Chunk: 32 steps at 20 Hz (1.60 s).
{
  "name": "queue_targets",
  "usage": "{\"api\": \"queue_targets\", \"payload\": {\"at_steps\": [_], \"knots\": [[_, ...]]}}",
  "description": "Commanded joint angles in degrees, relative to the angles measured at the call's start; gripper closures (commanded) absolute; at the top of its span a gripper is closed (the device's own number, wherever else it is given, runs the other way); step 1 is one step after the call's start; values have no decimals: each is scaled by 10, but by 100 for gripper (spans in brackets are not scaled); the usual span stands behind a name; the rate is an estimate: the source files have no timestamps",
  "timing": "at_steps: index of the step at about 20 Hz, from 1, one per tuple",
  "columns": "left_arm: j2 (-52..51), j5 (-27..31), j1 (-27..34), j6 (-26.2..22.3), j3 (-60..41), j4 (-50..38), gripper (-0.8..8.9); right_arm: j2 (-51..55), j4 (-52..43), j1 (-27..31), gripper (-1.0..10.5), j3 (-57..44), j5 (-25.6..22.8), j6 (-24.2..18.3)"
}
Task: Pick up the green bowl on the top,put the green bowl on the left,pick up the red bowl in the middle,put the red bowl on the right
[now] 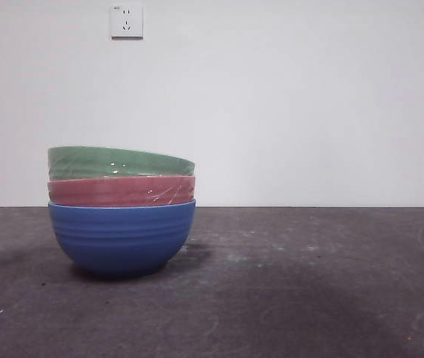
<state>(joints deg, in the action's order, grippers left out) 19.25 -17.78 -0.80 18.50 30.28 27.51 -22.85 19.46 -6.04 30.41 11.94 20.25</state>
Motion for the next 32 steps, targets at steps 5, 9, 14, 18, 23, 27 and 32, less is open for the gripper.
{"api": "queue_targets", "payload": {"at_steps": [5, 9, 14, 18, 23, 27, 32], "knots": [[145, -88, 1, -108, 112, 48, 818, -132, 59, 0, 948, 99, 2, -96], [217, -130, -1, -126, 156, 69, 816, -198, 90, 0, 944, 133, 52, -129], [272, -122, -12, -125, 179, 69, 575, -247, 96, 0, 668, 146, 78, -128], [309, -122, -27, -121, 180, 69, 494, -263, 95, -1, 631, 147, 78, -126], [410, -60, -82, -129, 234, 113, 495, -266, 93, -1, 631, 147, 78, -126], [513, 35, -146, -152, 302, 149, 495, -266, 94, -1, 632, 147, 77, -126], [603, 108, -199, -156, 327, 150, 503, -266, 94, -1, 633, 147, 77, -124]]}}
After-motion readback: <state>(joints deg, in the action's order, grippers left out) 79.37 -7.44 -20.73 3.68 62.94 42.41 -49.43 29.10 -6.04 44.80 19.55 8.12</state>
